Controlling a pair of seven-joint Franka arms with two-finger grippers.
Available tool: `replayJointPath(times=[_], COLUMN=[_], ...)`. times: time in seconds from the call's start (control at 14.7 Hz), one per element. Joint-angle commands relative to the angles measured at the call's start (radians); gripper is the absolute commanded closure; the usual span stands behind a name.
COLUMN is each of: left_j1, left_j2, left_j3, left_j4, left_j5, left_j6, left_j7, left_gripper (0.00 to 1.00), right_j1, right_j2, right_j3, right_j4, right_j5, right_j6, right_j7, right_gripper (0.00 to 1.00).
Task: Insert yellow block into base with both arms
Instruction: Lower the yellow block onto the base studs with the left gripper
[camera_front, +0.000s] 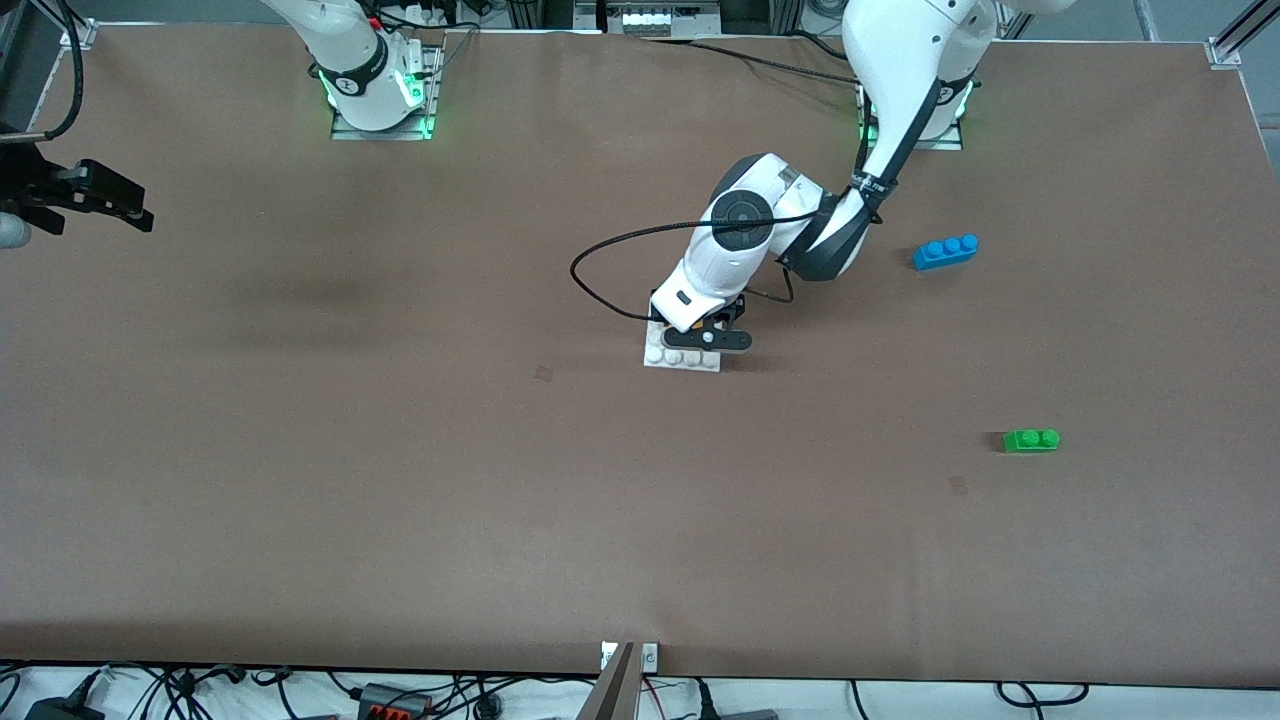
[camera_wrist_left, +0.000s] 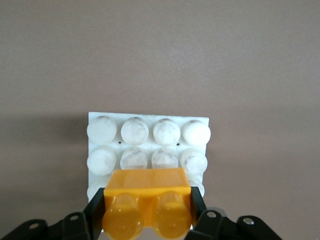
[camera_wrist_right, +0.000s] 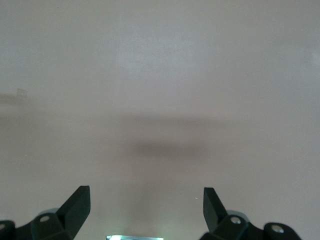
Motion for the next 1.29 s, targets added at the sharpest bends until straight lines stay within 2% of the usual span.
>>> replayJointPath(times=[0.0,1.09,1.22], left_j1=[-0.016,-0.036,-0.037], left_j2=[-0.042,-0.031,-0.025], left_j3=[0.017,0.017,0.017], left_j4=[-0.058,-0.076,-0.076], left_j5=[0.034,0.086,0.086], left_j6=[0.008,0.047,0.048], left_j7=[-0.01,-0.018,-0.018], left_gripper=[0.38,0.37,0.37], right_j1=[0.002,0.009,0.007], right_j2=[-0.008,-0.009,-0.009], right_j3=[-0.003,0.005,0.028], right_j4=[0.004,0.004,0.004], right_j5=[-0.007,-0.008,-0.013], right_j6=[-0.011,-0.015,-0.015], right_j7=[0.003,0.003,0.002], right_gripper=[0.0,0.0,0.0])
